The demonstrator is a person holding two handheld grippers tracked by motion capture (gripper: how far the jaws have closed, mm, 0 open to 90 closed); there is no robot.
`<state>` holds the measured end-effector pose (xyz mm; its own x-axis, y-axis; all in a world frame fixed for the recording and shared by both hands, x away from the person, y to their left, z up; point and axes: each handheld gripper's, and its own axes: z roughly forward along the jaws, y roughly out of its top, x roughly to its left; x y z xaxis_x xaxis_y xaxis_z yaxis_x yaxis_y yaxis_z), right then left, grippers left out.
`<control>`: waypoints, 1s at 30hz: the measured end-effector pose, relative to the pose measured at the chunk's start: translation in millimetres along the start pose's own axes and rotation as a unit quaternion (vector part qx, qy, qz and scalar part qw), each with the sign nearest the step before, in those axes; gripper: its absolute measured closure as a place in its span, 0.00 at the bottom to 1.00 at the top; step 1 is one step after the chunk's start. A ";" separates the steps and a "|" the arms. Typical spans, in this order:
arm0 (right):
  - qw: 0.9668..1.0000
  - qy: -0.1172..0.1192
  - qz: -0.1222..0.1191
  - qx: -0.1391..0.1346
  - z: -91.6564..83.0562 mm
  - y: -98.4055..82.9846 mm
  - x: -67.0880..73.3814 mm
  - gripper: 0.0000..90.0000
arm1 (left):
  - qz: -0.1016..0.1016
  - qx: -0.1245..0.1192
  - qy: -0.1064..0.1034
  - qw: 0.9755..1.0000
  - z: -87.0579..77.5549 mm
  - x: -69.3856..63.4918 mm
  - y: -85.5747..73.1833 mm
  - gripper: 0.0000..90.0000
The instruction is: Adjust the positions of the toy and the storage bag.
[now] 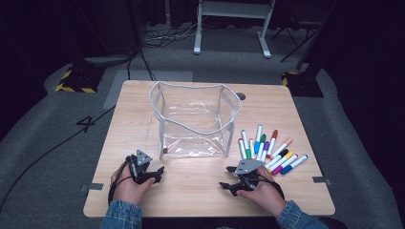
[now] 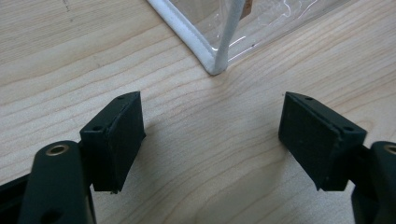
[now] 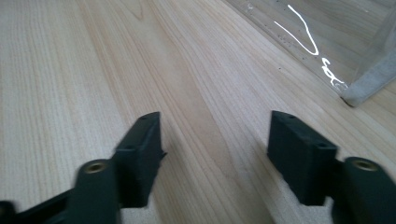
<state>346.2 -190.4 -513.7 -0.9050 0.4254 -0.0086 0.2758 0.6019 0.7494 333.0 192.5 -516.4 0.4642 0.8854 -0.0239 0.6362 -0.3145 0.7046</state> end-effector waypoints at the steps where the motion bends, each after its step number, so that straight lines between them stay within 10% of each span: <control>1: 1.000 0.002 -0.002 0.006 -1.6 1.3 -0.9 0.52 | -0.006 0.003 0.005 1.000 -0.8 0.4 0.4 0.28; 4: 1.000 -0.002 0.012 0.015 -5.6 4.7 -3.0 0.51 | -0.025 0.009 0.003 1.000 -6.0 2.0 2.6 0.47; 10: 0.999 -0.020 0.045 -0.011 -23.5 16.1 -20.2 0.53 | -0.048 -0.033 -0.013 0.998 -24.6 5.4 13.7 0.50; 22: 0.994 -0.069 0.074 -0.027 -45.6 55.4 -75.6 0.61 | -0.013 -0.076 -0.034 0.996 -32.6 5.4 47.3 0.46; 27: 0.996 -0.045 0.072 -0.029 -32.4 66.9 -76.3 0.71 | -0.008 -0.064 -0.049 0.997 -25.1 2.7 53.7 0.78; 30: 0.997 -0.047 0.054 -0.024 -26.7 72.5 -75.7 0.94 | 0.016 -0.047 -0.045 0.998 -23.2 -0.7 56.1 0.96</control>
<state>426.1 -197.0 -441.0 -0.8354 0.5494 0.0135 0.3522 0.5165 0.7805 354.1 182.1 -460.3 0.5390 0.8401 -0.0610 0.5623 -0.3050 0.7686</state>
